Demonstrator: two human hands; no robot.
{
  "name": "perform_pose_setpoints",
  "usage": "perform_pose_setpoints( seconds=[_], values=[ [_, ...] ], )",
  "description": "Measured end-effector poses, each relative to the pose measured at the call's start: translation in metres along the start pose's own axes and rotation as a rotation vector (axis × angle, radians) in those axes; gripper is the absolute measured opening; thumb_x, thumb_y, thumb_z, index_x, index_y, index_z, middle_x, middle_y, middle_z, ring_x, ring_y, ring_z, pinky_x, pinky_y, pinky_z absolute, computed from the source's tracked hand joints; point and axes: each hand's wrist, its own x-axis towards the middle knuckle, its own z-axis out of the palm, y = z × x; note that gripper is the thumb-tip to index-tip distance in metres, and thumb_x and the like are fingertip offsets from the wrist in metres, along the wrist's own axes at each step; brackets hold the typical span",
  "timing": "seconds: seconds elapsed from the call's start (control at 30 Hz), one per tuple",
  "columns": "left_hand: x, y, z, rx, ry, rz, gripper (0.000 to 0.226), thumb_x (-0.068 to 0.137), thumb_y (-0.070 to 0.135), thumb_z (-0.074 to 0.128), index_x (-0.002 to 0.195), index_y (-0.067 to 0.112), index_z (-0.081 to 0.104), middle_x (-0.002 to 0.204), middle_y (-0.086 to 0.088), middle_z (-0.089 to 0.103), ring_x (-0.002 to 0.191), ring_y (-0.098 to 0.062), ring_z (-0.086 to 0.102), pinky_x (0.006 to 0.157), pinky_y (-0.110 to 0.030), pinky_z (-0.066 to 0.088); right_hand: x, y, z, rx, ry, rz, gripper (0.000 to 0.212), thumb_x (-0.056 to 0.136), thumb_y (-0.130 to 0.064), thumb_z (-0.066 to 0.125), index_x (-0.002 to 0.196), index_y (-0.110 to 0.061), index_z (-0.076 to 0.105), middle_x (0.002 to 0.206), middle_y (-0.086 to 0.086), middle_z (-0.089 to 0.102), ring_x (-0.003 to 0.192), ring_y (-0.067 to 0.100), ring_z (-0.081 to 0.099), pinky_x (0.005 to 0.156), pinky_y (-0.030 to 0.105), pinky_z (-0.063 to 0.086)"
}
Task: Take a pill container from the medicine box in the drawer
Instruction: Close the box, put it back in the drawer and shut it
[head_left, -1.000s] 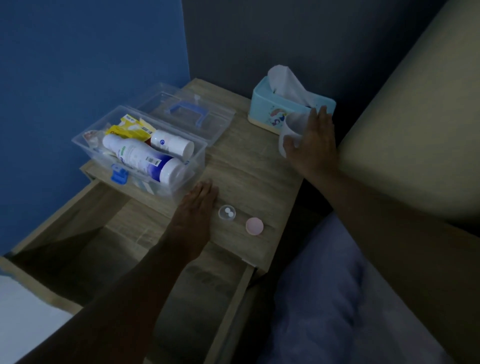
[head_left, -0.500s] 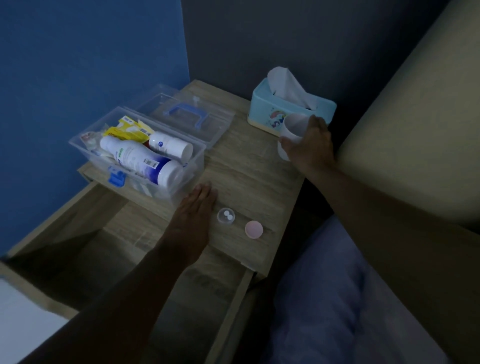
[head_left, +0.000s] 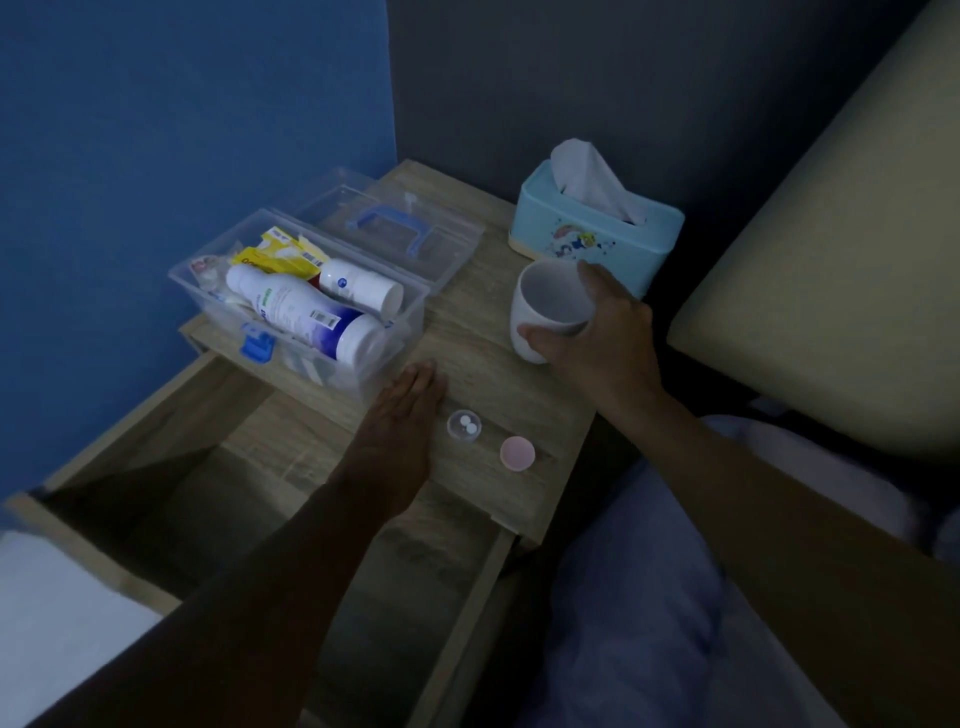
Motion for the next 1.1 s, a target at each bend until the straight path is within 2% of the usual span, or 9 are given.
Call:
perform_pose_setpoints(
  seconds=[0.1,0.2,0.33,0.43,0.57,0.67,0.77,0.93,1.1],
  values=[
    [0.001,0.001,0.000,-0.015,-0.011,-0.011,0.072,0.091,0.013,0.057,0.152,0.010,0.019,0.162,-0.009,0.013,0.150,-0.020,0.006,0.123,-0.037,0.005,-0.012,-0.004,0.000,0.022,-0.004,0.010,0.070,0.064,-0.046,0.084,0.124,-0.021,0.057,0.108,-0.019,0.048,0.096,-0.011,0.040,0.078,0.006,0.033],
    [0.001,0.001,-0.001,-0.016,-0.026,-0.032,0.074,0.091,0.017,0.059,0.152,0.012,0.018,0.162,-0.007,0.011,0.150,-0.019,0.005,0.123,-0.037,0.006,-0.021,-0.008,0.000,0.020,-0.021,-0.002,0.072,0.063,-0.046,0.085,0.124,-0.021,0.057,0.107,-0.019,0.048,0.097,-0.010,0.041,0.076,0.002,0.029],
    [0.001,0.001,0.000,-0.002,-0.012,-0.033,0.076,0.089,0.018,0.062,0.152,0.013,0.019,0.162,-0.007,0.012,0.150,-0.019,0.006,0.120,-0.033,0.003,-0.027,-0.014,0.001,0.028,-0.041,-0.003,0.071,0.062,-0.045,0.086,0.121,-0.019,0.058,0.112,-0.008,0.062,0.098,-0.002,0.047,0.079,0.016,0.039],
    [0.001,-0.001,0.002,0.006,-0.013,-0.026,0.077,0.089,0.019,0.061,0.152,0.013,0.018,0.162,-0.007,0.011,0.150,-0.018,0.005,0.117,-0.028,-0.002,-0.029,-0.017,0.003,0.024,-0.044,0.007,0.071,0.062,-0.044,0.087,0.121,-0.020,0.058,0.105,-0.013,0.056,0.096,-0.002,0.047,0.074,0.010,0.036],
    [0.001,-0.001,0.002,0.000,-0.018,-0.028,0.079,0.087,0.019,0.063,0.152,0.012,0.018,0.162,-0.008,0.012,0.150,-0.019,0.005,0.116,-0.028,-0.003,-0.036,-0.020,0.005,0.017,-0.028,0.028,0.071,0.060,-0.043,0.087,0.121,-0.019,0.059,0.103,-0.017,0.052,0.094,-0.003,0.046,0.076,0.013,0.035],
    [0.001,0.000,0.002,-0.011,-0.029,-0.042,0.078,0.088,0.018,0.061,0.152,0.013,0.017,0.162,-0.008,0.012,0.150,-0.019,0.005,0.121,-0.034,0.002,-0.039,-0.023,0.006,0.013,-0.019,0.029,0.072,0.061,-0.041,0.088,0.122,-0.017,0.059,0.109,-0.009,0.061,0.095,0.001,0.049,0.078,0.017,0.037],
    [0.003,-0.001,0.001,-0.026,-0.065,-0.064,0.078,0.089,0.023,0.060,0.153,0.015,0.015,0.162,-0.007,0.010,0.150,-0.019,0.004,0.122,-0.038,0.006,-0.042,-0.026,0.009,-0.002,-0.043,0.041,0.071,0.063,-0.040,0.087,0.123,-0.016,0.058,0.117,-0.001,0.064,0.104,0.012,0.059,0.081,0.019,0.039],
    [0.005,-0.001,-0.007,-0.063,-0.182,-0.084,0.085,0.088,0.026,0.062,0.153,0.017,0.009,0.163,-0.006,0.004,0.150,-0.020,-0.001,0.121,-0.039,0.002,-0.047,-0.031,0.011,-0.106,-0.119,0.043,0.082,0.074,-0.040,0.081,0.140,-0.011,0.043,0.134,0.003,0.053,0.123,0.022,0.052,0.097,0.031,0.045],
    [-0.003,0.002,-0.026,-0.116,-0.254,-0.086,0.081,0.089,0.019,0.060,0.154,0.018,0.011,0.163,-0.005,0.004,0.150,-0.021,0.000,0.119,-0.038,0.001,-0.047,-0.036,0.009,-0.164,-0.186,0.052,0.088,0.077,-0.043,0.078,0.145,-0.011,0.032,0.142,0.006,0.045,0.128,0.026,0.048,0.098,0.034,0.044]
  ],
)
